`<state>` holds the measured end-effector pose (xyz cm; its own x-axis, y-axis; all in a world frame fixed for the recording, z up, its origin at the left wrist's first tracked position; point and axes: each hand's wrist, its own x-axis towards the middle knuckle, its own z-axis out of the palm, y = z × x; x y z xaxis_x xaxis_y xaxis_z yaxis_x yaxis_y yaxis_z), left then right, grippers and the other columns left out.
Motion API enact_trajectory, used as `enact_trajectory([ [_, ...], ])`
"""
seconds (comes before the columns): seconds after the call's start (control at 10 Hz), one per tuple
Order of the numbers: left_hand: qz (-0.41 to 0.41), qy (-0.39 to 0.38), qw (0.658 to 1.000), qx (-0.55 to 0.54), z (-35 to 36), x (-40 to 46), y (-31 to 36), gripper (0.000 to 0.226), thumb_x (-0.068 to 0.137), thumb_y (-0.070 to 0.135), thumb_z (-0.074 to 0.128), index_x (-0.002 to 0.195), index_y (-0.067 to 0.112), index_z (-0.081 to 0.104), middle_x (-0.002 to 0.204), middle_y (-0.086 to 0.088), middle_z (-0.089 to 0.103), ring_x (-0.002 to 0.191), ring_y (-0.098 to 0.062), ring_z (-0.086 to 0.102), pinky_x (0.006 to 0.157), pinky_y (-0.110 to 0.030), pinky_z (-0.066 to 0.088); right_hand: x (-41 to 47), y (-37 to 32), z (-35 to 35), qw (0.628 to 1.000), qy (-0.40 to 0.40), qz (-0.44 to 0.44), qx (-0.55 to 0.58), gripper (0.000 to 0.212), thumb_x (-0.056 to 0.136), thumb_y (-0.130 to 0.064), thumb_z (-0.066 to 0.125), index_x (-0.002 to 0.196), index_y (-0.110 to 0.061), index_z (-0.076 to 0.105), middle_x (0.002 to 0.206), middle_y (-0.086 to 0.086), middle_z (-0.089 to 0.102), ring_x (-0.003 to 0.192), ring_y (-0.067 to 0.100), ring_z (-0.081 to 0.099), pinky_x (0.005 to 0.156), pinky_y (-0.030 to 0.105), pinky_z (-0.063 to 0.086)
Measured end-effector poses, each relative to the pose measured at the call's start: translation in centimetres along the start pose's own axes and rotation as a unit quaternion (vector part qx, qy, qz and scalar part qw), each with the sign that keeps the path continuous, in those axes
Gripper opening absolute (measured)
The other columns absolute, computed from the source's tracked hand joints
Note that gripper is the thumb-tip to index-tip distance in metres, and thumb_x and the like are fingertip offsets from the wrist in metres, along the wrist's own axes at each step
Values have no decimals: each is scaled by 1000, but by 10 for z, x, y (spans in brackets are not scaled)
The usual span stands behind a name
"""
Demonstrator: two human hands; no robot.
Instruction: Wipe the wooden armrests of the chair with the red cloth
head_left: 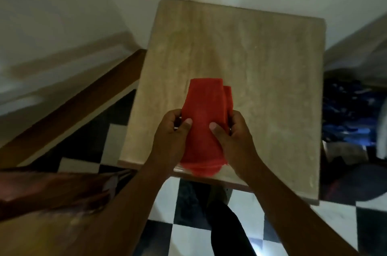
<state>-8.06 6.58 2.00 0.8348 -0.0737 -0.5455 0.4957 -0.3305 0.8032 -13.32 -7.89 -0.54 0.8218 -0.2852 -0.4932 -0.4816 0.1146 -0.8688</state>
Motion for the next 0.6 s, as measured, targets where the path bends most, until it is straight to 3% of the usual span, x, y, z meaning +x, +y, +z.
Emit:
enact_trajectory([
  [0.1,-14,-19,999,23,54,36,-5,15,99,25,56,114,28,58,115,1,66,104,-18,65,89,-39,55,32,16,-39,999,27,10,-19,25,94,-29,64,106,-45,48,107,-22,60,88,-8,65,63,9,51],
  [0.2,-37,-42,997,48,85,64,-23,17,99,23,57,115,26,57,109,3,66,102,-17,64,81,-32,52,51,30,-56,996,43,25,-73,38,94,-25,63,125,-36,45,111,-23,56,99,-3,59,75,10,47],
  [0.3,-17,-46,987,154,99,82,-49,18,94,19,63,107,28,53,87,11,60,85,-8,59,65,-20,39,56,53,-61,972,105,18,-209,59,90,-17,66,143,-18,39,133,-2,50,114,12,53,95,30,48],
  [0.4,9,-58,977,205,94,85,-59,21,93,20,64,110,25,53,82,12,59,76,-3,56,61,-17,37,48,57,-46,950,142,46,-273,86,88,-19,68,156,-23,16,139,7,34,111,19,50,96,37,48],
  [0.5,12,-100,964,246,78,76,-58,37,93,25,66,126,16,52,101,-1,65,87,-12,63,66,-19,43,35,52,-33,935,162,83,-304,90,87,-27,71,156,-22,13,140,11,34,118,32,50,98,44,48],
  [0.6,16,-137,929,344,47,64,-42,65,92,41,65,148,20,39,139,-10,54,126,-26,55,99,-36,47,17,31,-27,906,173,128,-364,90,85,-40,71,154,-17,18,145,14,32,126,36,43,101,49,43],
])
